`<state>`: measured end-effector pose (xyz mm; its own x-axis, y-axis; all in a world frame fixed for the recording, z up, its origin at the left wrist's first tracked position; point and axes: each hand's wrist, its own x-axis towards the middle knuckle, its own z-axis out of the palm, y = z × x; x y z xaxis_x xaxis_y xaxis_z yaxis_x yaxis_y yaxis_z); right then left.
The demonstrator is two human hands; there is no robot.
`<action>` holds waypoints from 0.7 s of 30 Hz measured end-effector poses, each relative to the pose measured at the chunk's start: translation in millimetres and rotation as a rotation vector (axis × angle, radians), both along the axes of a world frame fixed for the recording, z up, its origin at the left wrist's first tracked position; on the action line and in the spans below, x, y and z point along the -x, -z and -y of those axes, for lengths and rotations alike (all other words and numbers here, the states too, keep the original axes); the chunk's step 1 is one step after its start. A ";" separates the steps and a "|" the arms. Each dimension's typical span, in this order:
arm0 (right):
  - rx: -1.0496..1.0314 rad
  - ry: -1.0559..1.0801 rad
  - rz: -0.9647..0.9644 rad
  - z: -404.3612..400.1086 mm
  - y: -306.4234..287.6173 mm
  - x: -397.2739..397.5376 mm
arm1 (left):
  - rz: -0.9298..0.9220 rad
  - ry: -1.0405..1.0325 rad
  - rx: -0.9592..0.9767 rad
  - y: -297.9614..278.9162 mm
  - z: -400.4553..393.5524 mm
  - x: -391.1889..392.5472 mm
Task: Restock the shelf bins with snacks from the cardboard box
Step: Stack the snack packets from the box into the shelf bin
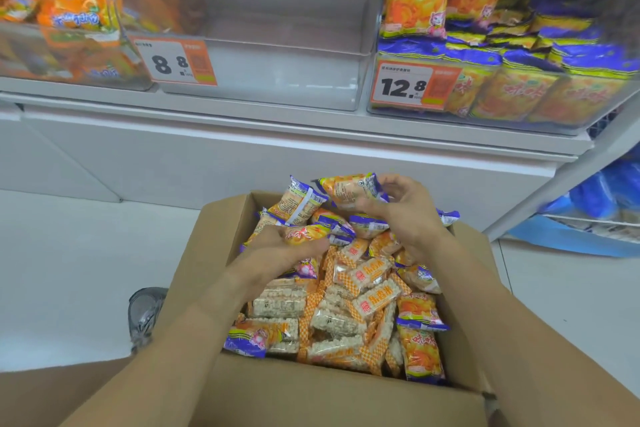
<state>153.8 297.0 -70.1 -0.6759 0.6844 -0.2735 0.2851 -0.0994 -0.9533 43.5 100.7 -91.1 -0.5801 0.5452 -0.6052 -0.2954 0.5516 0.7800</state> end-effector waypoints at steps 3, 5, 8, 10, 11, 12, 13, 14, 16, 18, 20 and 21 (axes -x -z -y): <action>-0.114 -0.064 -0.139 5.9 -13.2 2.1 | 0.051 -0.049 -0.121 -11.8 -11.5 -3.7; -0.251 -0.139 -0.170 14.9 -23.1 5.2 | 0.185 -0.173 -0.210 -20.8 -17.1 -3.8; -0.435 -0.156 -0.245 25.0 -26.9 9.8 | 0.160 -0.233 -0.329 -20.2 -19.6 -1.6; -0.400 -0.154 -0.270 28.6 -27.4 11.1 | 0.164 -0.282 -0.373 -19.7 -19.1 0.1; -0.369 -0.178 -0.268 30.4 -27.2 11.6 | 0.167 -0.306 -0.392 -20.8 -18.8 1.3; -0.345 -0.221 -0.269 32.0 -26.7 12.1 | 0.162 -0.324 -0.410 -20.8 -18.3 3.1; -0.333 -0.263 -0.265 34.1 -27.3 12.2 | 0.154 -0.327 -0.419 -21.5 -18.6 4.4; -0.332 -0.296 -0.258 37.1 -28.6 12.8 | 0.145 -0.316 -0.429 -23.6 -19.2 4.9; -0.355 -0.310 -0.247 43.2 -30.0 14.7 | 0.147 -0.310 -0.457 -29.5 -20.6 5.3; -0.335 -0.298 -0.260 47.7 -33.0 16.1 | 0.203 -0.326 -0.522 -40.6 -20.2 5.7; -0.323 -0.315 -0.283 50.0 -36.8 15.6 | 0.303 -0.345 -0.585 -51.0 -17.5 7.7; -0.331 -0.337 -0.290 49.4 -37.2 14.8 | 0.358 -0.351 -0.614 -56.2 -15.6 8.6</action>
